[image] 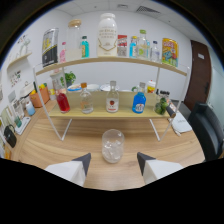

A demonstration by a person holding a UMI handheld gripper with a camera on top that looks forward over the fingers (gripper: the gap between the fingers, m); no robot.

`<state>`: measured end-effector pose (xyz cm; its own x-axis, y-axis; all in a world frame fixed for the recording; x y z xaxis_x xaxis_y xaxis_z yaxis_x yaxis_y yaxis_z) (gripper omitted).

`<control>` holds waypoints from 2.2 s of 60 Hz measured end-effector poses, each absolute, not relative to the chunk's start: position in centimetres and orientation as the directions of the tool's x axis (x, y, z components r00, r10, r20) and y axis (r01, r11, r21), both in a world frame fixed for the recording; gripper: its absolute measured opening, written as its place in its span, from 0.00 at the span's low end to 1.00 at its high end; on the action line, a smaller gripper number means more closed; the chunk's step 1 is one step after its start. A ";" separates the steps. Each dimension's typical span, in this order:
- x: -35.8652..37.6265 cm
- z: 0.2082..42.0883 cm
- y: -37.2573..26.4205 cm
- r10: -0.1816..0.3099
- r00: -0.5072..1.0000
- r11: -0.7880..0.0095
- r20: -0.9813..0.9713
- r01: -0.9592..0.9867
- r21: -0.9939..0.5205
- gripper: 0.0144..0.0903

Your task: Make me a cup of Vodka Sunrise.

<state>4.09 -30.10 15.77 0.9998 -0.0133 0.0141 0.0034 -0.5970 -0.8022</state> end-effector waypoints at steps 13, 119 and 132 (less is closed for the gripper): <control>3.9 16.0 -31.2 -0.027 0.999 -0.602 0.038 0.013 -0.799 0.94; -13.3 20.7 -13.8 0.076 0.996 -0.271 0.035 0.054 -0.961 0.26; -10.0 20.8 -18.3 0.041 0.999 -0.273 0.013 0.024 -0.962 0.26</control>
